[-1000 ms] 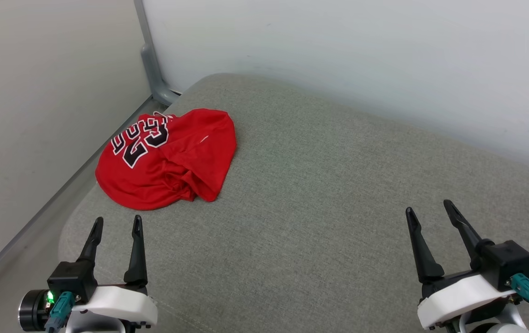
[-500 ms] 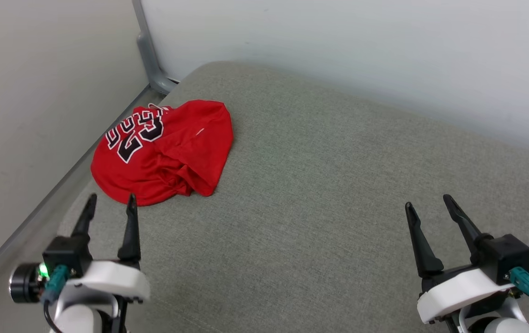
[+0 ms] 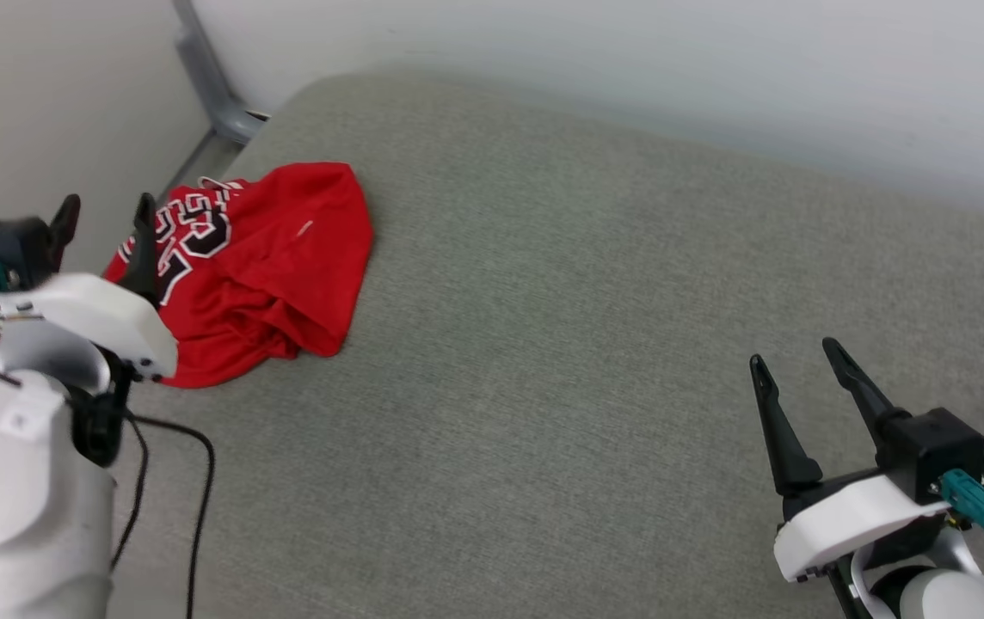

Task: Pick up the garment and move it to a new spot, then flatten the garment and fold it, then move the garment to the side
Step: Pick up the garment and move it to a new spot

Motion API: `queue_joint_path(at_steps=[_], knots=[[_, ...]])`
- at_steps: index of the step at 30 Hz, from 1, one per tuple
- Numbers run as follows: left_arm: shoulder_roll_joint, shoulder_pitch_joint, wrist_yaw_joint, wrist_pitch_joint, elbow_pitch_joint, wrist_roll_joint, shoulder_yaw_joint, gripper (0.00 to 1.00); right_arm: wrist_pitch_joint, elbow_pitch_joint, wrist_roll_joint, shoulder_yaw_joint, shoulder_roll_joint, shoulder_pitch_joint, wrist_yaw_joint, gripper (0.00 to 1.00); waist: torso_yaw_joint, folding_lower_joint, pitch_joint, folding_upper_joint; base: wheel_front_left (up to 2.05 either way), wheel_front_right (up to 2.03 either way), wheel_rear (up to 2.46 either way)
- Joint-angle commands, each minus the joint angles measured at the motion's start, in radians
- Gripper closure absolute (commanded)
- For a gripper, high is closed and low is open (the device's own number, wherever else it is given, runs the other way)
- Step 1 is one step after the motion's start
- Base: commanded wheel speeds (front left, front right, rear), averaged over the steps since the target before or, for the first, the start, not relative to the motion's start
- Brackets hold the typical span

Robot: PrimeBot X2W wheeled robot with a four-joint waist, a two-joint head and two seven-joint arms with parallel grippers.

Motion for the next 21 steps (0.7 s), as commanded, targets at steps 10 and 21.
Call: queue_joint_path(at_steps=[10, 21], knots=[[0.202, -0.194, -0.002, 0.388, 0.232, -0.335, -0.227, 0.0, 0.038, -0.033, -0.009, 0.018, -0.034, -0.083, -0.001, 0.0, -0.147, -0.0001, 0.185, 0.0, 0.0, 0.0, 0.0], [0.256, -0.237, -0.002, 0.496, 0.361, -0.54, -0.309, 0.0, 0.079, -0.095, 0.001, 0.024, -0.089, -0.15, -0.001, 0.0, -0.213, -0.0001, 0.36, 0.0, 0.0, 0.0, 0.0]])
